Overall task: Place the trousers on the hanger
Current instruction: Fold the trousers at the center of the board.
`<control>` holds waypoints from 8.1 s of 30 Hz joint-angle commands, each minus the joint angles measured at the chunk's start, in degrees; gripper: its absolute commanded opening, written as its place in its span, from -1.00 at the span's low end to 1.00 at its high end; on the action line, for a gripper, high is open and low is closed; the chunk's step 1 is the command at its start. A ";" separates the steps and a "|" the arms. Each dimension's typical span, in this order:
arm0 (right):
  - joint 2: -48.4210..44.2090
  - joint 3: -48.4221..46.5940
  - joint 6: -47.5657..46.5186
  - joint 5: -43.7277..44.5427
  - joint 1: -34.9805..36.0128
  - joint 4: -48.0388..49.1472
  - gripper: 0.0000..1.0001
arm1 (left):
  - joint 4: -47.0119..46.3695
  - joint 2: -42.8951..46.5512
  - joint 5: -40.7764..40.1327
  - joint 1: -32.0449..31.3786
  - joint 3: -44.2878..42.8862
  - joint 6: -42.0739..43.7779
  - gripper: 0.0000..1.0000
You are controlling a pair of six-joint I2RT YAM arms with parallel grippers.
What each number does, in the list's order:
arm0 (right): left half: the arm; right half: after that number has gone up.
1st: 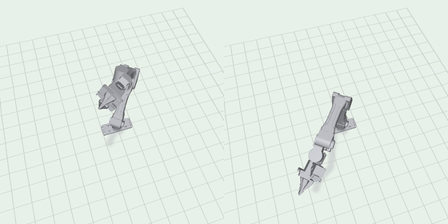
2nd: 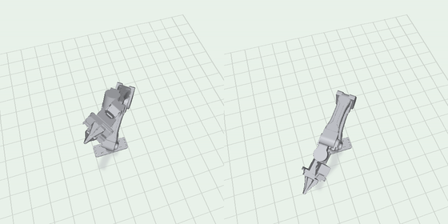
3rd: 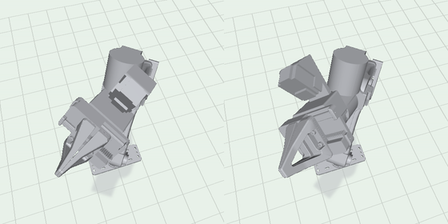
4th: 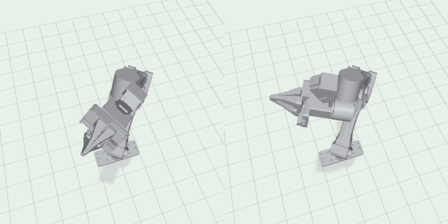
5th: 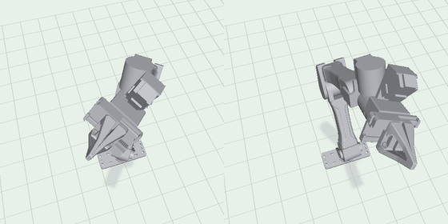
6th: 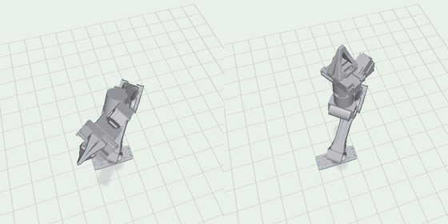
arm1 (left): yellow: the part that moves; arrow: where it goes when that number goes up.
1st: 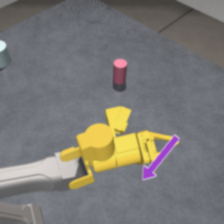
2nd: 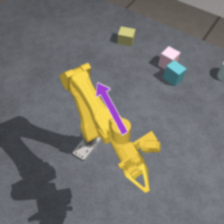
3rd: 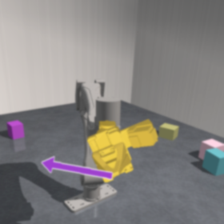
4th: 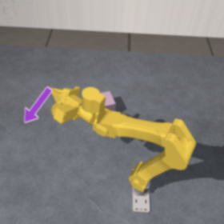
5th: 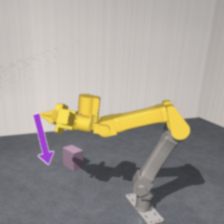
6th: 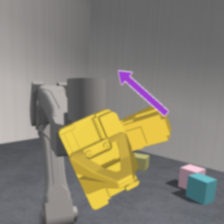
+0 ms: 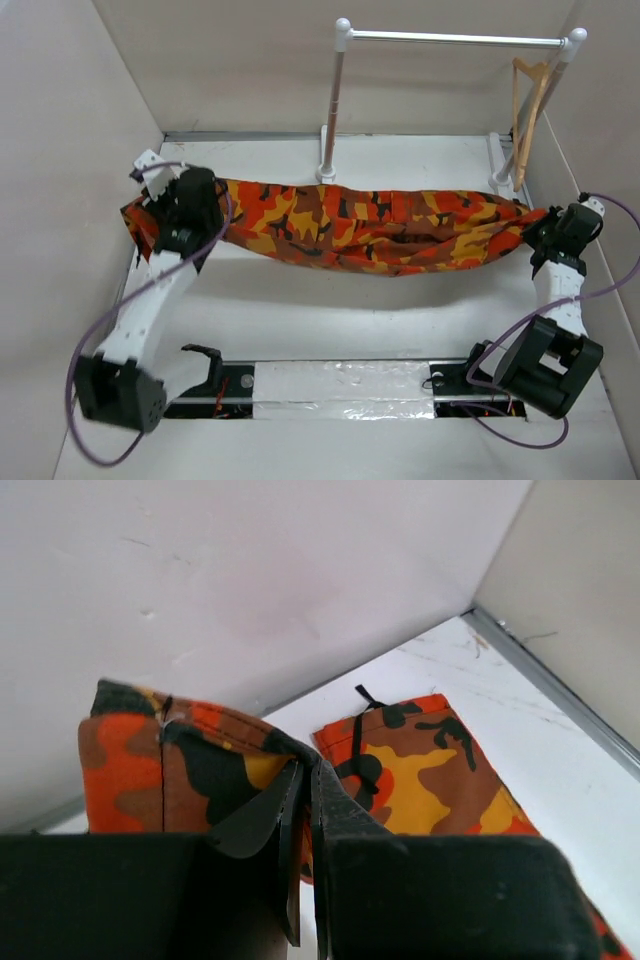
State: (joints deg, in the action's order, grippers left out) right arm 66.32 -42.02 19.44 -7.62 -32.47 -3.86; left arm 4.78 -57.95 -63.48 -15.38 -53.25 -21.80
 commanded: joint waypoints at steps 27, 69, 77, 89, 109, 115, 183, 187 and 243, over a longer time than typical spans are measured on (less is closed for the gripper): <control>25.16 -25.82 -5.03 2.25 5.66 7.38 -1.00 | 5.51 -45.31 14.17 21.88 -32.16 -5.89 -0.99; 4.70 4.57 2.00 -19.97 4.95 27.41 -1.00 | 2.96 -38.81 42.37 28.03 -10.74 -11.07 -0.02; -4.01 9.05 2.09 -21.20 9.79 26.70 -0.61 | 6.31 -48.74 42.13 28.65 -12.93 -14.32 0.04; -3.14 16.00 0.16 -25.43 16.74 29.87 0.17 | -0.64 -46.38 47.14 28.65 -9.50 -18.71 0.06; 15.84 18.39 2.44 -17.61 21.13 37.34 0.45 | -1.79 -47.87 48.64 28.65 -13.72 -16.35 -1.00; 24.90 17.32 9.63 -17.70 21.13 46.91 0.37 | -1.70 -42.96 40.63 28.65 -12.75 -13.53 -1.00; -25.10 15.65 -9.69 -16.03 -0.22 -4.15 0.11 | -8.29 -48.54 50.37 -34.98 -38.38 6.49 -0.16; -24.32 14.69 -7.85 -13.47 -5.49 -2.21 0.15 | -7.50 -62.41 54.95 -35.51 -52.02 11.67 -0.08; 42.75 -34.10 -23.40 -14.27 4.78 -8.89 -0.10 | -15.77 -70.98 75.44 -25.58 -52.57 20.22 -0.87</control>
State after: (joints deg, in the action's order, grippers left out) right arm 108.73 -74.26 -3.44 -20.03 -27.03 -12.62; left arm -10.44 -129.62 12.16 -41.15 -105.45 -3.07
